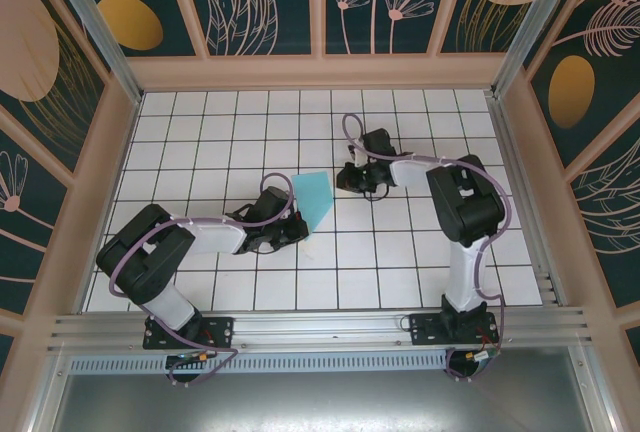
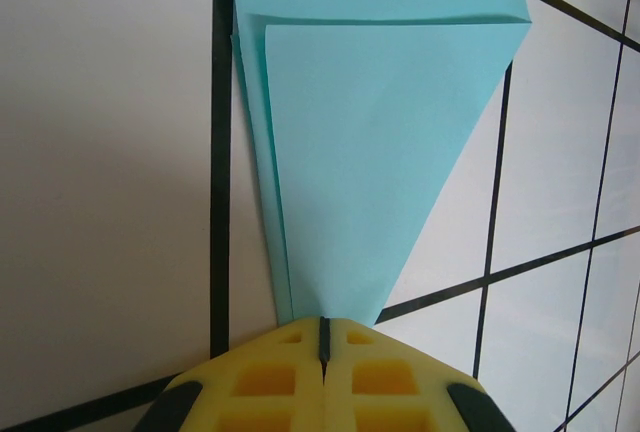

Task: Fold a paper plane with a square sheet of paper (pick it up from the middle)
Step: Third fold the triangle at the center of the table, then move the paper to the center of the table.

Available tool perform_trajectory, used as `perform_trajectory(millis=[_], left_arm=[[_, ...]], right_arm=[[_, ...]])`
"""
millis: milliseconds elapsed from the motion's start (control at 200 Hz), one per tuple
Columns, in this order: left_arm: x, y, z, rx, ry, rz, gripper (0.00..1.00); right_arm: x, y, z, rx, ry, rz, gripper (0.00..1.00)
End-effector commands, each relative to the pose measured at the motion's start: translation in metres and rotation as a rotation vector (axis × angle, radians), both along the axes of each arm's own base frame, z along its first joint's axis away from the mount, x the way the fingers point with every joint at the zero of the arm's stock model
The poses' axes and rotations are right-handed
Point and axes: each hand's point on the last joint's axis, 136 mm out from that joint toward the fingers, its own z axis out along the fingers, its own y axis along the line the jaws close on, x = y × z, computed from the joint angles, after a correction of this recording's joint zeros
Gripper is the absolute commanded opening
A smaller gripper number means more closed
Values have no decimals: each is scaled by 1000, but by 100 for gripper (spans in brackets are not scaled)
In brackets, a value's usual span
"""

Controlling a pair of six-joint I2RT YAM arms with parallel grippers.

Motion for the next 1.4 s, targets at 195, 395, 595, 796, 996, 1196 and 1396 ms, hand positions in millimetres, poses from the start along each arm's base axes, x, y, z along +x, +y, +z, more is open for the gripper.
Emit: perform_trajectory(millis=[195,395,595,796,996,1196,1396], left_arm=[[-31,50,-46,240,129,30,0],[-33,53,-47,251,135,30,0],[-36,56,-48,252,137,33,0],[-33,54,-44,246,116,18,0],[-19,35,-22,216,10,-97,0],[-2,20,8,202,-119,-188,0],[13,9,42,129,-220,-165,6]], right_arm=[[-76,53,18,65,-1,168,9],[-83,70,-7,49,53,203,7],[-52,31,-32,-10,81,100,6],[-9,-21,-19,-52,18,-52,5],[1,-6,32,16,-85,-64,6],[-6,39,20,38,-39,5,11],[-5,55,-11,-1,39,-2,12]])
